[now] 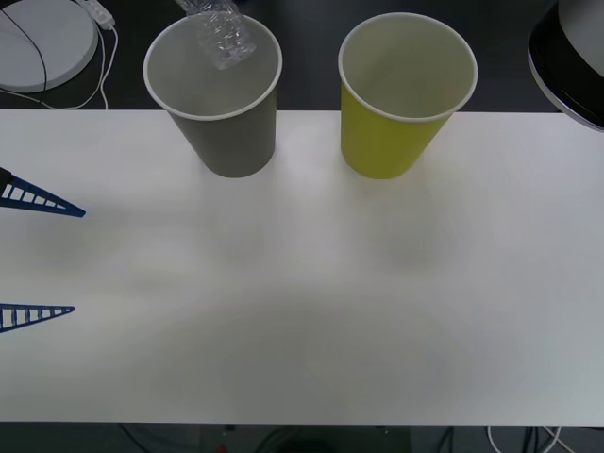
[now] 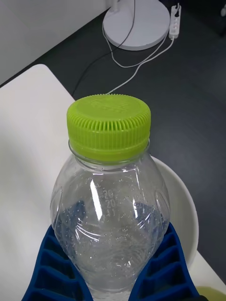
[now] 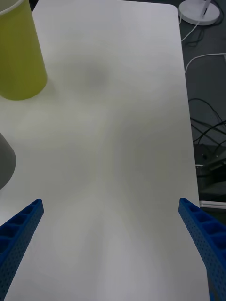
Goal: Put the can into the green bin and the plastic bottle into the gray bin
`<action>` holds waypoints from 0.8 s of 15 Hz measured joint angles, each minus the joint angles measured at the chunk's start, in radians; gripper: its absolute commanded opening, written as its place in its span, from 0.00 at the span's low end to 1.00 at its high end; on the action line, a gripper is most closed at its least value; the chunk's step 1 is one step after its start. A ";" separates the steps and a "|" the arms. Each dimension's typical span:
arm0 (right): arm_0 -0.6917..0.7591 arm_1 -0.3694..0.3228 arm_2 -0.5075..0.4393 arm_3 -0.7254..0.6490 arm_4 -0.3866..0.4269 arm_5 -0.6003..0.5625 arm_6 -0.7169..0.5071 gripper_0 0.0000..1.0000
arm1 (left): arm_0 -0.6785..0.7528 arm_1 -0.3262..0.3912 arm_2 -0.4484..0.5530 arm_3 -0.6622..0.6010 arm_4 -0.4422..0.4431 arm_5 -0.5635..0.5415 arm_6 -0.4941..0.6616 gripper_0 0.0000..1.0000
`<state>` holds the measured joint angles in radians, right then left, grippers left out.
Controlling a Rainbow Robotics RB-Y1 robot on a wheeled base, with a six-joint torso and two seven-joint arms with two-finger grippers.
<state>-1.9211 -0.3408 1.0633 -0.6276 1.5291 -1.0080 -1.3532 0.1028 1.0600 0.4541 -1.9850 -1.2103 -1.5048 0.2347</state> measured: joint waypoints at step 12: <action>0.000 0.000 0.020 0.037 -0.044 0.035 0.110 1.00 | 0.000 0.000 0.000 0.000 0.000 0.000 0.000 1.00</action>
<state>-1.9209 -0.3405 1.0832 -0.5904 1.4849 -0.9731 -1.2430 0.1028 1.0600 0.4541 -1.9850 -1.2103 -1.5048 0.2347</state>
